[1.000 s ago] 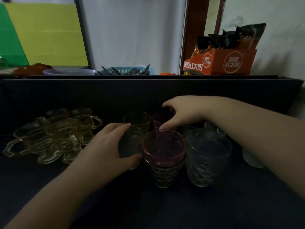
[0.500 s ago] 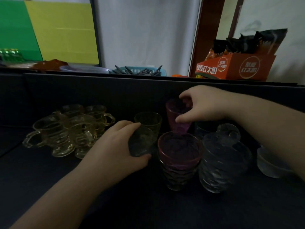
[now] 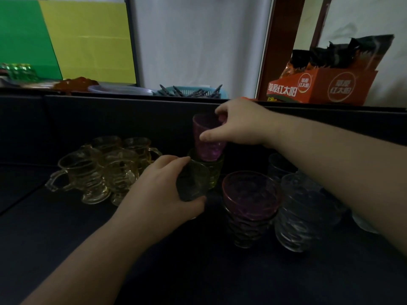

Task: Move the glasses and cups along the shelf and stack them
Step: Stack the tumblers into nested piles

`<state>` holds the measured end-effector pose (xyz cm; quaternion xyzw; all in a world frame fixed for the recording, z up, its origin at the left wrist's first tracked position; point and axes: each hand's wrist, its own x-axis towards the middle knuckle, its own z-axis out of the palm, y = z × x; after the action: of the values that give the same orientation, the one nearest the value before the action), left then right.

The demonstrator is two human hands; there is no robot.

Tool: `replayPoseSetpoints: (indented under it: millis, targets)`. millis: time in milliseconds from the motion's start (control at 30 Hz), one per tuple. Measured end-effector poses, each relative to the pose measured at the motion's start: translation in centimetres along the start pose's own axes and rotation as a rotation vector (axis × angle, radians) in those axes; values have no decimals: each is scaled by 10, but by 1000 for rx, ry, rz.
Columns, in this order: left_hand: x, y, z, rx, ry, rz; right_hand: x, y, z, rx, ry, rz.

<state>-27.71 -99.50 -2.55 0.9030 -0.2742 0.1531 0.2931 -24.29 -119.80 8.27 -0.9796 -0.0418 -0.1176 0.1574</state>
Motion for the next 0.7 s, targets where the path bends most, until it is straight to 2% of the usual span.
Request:
replayPoseSetpoints:
  millis: [200,433,533,700]
  targets:
    - [0,-1,-1,12,6,2,9,1,28,-99,-183,-3]
    - [-2,2,-5,4,26,26,10,9,31,-153,-217,-13]
    - [-1,2,-9,-9,44,24,-2,14,13,-142,-162,-15]
    - [5,7,-23,-77,128,40,-51,44,-30,23,14,46]
